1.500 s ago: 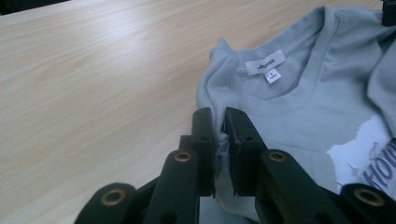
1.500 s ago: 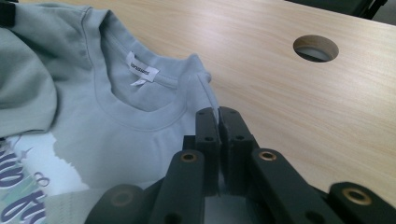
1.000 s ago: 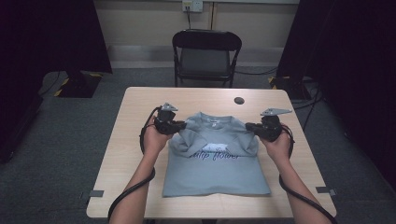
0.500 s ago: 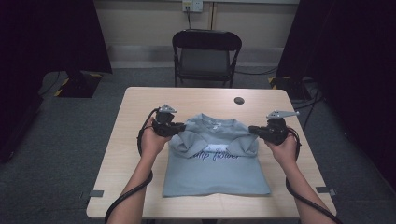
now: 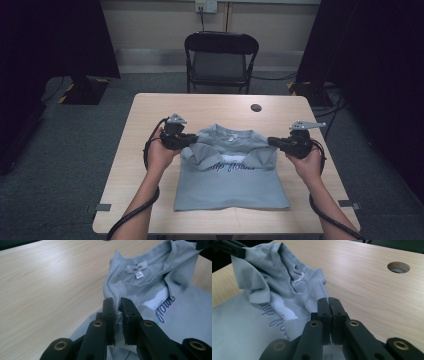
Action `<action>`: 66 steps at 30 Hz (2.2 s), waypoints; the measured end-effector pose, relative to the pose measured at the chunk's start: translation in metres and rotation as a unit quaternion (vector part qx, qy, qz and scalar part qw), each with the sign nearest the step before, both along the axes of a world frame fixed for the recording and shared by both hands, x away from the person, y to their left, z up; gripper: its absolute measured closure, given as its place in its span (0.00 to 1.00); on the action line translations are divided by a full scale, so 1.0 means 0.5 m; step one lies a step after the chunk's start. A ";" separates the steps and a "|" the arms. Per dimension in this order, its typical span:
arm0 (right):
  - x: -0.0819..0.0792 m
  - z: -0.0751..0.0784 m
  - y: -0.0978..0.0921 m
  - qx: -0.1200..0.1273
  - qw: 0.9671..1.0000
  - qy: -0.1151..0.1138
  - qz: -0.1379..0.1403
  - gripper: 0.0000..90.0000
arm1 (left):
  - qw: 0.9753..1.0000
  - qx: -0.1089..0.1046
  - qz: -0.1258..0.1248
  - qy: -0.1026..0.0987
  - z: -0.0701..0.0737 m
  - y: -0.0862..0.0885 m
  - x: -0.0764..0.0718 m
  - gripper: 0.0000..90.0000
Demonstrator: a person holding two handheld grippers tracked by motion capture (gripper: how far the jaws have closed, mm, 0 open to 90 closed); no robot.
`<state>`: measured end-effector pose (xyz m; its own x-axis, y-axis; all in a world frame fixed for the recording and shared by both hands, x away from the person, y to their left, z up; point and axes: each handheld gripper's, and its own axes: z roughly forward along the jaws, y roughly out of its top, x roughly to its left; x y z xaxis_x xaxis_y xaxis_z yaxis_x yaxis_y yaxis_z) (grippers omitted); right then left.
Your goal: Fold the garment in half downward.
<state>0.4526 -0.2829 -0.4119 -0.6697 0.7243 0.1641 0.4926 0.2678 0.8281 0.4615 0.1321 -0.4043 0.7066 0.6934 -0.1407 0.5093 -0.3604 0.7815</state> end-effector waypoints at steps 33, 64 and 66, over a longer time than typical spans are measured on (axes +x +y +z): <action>-0.084 -0.021 -0.031 0.010 0.999 -0.004 0.039 0.98 | 0.999 0.019 -0.029 0.007 -0.006 0.006 -0.084 0.91; -0.151 -0.053 -0.042 0.011 0.998 -0.001 0.061 0.98 | 0.998 0.014 -0.048 0.033 -0.063 0.020 -0.161 0.91; -0.155 -0.056 -0.044 0.011 0.998 -0.001 0.062 0.98 | 0.998 0.012 -0.048 0.035 -0.067 0.022 -0.166 0.91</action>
